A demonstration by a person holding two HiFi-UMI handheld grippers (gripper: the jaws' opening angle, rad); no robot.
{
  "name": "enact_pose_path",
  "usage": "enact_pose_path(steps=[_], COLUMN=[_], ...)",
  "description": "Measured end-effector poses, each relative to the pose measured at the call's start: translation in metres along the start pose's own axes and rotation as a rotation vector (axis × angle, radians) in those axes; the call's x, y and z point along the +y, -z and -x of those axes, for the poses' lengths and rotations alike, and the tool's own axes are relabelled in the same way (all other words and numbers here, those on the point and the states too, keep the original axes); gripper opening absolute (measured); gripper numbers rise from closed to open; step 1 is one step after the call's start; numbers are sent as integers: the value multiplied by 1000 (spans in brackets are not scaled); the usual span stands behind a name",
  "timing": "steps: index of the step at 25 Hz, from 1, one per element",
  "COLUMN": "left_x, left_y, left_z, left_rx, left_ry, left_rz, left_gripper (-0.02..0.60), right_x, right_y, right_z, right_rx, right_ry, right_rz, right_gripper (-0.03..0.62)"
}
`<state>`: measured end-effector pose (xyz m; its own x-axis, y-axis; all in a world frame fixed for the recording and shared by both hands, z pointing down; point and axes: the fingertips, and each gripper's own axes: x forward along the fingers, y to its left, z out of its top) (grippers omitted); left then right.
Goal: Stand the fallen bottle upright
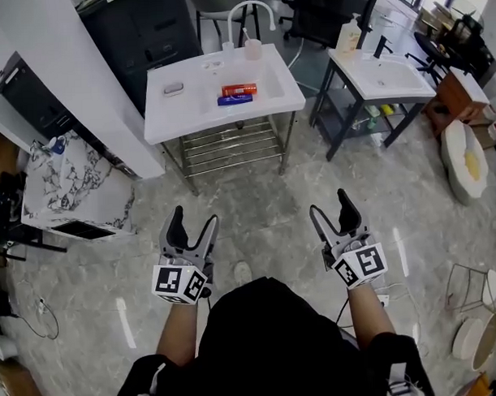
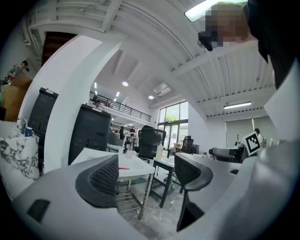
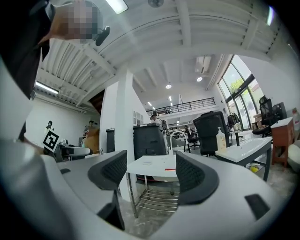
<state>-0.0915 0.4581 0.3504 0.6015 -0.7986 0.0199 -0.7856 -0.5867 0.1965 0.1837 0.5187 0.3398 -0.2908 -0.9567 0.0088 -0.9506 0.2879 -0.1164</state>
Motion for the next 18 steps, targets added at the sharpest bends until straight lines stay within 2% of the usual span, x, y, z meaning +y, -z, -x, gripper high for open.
enact_pose_path(steps=[7, 11, 18], left_x=[62, 91, 105], left_y=[-14, -18, -14], left_z=[-31, -39, -52], left_rx=[0, 2, 28], left_ry=[43, 39, 55], left_rz=[22, 26, 49], left_gripper=[368, 368, 368], right_x=[23, 33, 29], right_y=[4, 4, 20], right_z=[-71, -97, -125], right_rx=[-6, -6, 60], right_ry=[7, 0, -37], right_rz=[-10, -9, -25], right_gripper=[318, 318, 318])
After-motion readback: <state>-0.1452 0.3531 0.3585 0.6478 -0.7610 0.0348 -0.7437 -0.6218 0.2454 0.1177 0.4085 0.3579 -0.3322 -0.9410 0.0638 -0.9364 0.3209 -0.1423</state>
